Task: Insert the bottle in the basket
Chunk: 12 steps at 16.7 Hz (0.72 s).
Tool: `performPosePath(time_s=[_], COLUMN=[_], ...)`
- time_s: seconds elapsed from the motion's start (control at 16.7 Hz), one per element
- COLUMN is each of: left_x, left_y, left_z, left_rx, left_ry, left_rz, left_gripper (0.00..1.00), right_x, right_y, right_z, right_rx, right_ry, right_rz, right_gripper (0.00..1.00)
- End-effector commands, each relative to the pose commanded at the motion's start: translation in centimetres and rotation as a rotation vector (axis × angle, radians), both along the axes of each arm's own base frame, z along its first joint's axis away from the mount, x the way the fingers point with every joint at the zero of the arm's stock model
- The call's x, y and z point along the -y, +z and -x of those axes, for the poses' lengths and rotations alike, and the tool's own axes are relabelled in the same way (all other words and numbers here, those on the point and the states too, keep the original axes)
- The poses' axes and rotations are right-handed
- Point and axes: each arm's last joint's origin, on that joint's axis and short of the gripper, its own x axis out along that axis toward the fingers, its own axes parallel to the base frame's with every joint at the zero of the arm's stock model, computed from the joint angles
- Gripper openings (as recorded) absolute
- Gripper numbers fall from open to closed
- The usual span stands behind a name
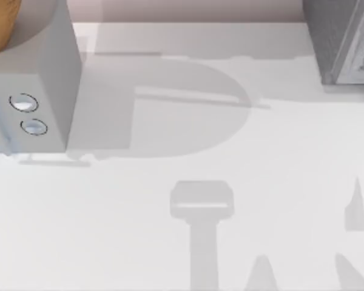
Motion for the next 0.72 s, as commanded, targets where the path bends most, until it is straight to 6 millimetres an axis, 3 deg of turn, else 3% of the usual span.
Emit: performPosePath(time_s=[0.18,0.42,0.72], left_x=[-1.4,-1.4,-0.7], left_y=[-1.1,-1.1,0.8], left_z=[-0.4,-0.4,0.7], left_rx=[-0.005,-0.005,-0.010], left_ry=[-0.016,-0.016,0.015], left_rz=[0.016,0.016,0.034], left_gripper=[0.00,0.00,0.00], right_x=[0.0,0.0,0.0], right_y=[0.0,0.0,0.0], right_z=[0.0,0.0,0.0], right_rx=[0.000,0.000,0.000], right_ry=[0.000,0.000,0.000], right_rz=[0.000,0.000,0.000], right_gripper=[1.00,1.00,1.00])
